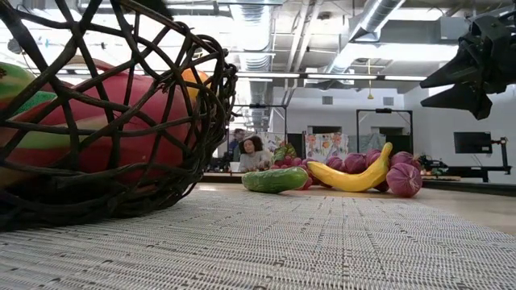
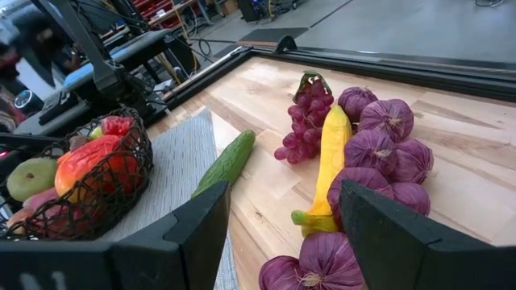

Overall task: Build produce basket
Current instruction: Put the green cucumber into the mesh basket

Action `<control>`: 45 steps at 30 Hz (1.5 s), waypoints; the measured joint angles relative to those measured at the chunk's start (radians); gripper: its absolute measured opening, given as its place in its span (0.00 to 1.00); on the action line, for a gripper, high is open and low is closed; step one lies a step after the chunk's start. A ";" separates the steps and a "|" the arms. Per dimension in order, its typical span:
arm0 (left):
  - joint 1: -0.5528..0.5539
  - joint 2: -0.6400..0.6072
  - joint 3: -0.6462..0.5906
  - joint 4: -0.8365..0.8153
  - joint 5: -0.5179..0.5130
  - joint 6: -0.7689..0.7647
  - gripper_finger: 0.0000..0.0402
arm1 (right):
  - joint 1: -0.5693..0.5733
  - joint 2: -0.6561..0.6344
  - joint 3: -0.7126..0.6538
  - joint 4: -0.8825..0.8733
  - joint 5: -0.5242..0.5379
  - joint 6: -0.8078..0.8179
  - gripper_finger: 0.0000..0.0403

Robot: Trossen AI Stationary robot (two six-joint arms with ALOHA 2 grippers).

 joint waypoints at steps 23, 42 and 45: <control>0.486 0.483 0.023 0.667 0.421 0.489 0.66 | 0.000 0.000 0.000 -0.032 0.000 0.001 0.63; 0.559 0.797 0.464 0.186 0.454 0.726 0.66 | 0.000 0.000 0.000 -0.030 0.000 0.002 0.63; 0.559 0.808 0.491 0.143 0.455 0.763 0.66 | 0.000 0.000 0.000 -0.030 0.000 0.002 0.63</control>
